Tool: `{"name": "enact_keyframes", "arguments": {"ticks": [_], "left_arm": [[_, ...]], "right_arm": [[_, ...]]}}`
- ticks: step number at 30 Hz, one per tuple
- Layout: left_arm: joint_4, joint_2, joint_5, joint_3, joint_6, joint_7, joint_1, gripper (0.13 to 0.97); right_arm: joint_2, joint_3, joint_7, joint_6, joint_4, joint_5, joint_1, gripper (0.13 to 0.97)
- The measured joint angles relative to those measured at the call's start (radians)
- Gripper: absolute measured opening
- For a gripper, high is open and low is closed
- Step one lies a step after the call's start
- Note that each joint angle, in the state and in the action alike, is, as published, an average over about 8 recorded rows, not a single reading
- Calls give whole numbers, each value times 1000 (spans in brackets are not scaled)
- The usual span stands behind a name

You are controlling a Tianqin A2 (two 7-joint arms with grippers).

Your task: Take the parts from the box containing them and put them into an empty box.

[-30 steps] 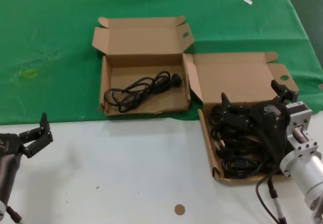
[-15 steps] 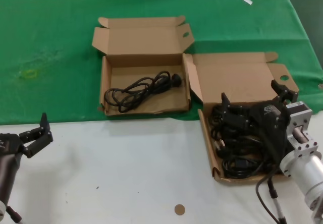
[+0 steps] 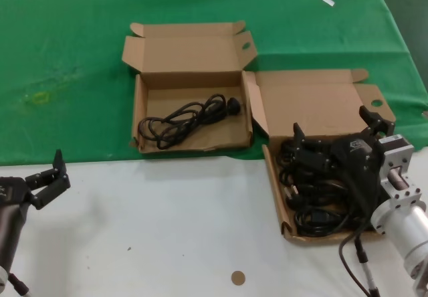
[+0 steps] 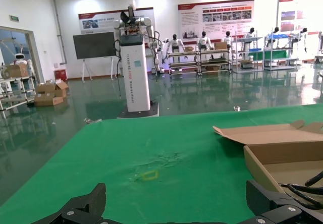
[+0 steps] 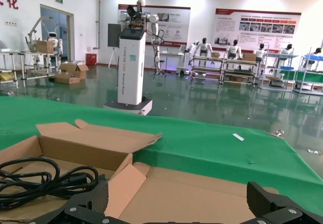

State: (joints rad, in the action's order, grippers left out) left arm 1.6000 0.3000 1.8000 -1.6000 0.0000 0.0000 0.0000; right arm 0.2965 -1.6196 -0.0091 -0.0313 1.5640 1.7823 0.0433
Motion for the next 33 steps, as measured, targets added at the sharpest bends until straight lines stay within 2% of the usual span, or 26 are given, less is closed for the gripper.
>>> {"name": "enact_keyframes", "arguments": {"ticks": [33], "left_arm": [[0,0,0,0,0,0,0,966]], "right_arm": [[0,0,0,0,0,0,0,966]]}}
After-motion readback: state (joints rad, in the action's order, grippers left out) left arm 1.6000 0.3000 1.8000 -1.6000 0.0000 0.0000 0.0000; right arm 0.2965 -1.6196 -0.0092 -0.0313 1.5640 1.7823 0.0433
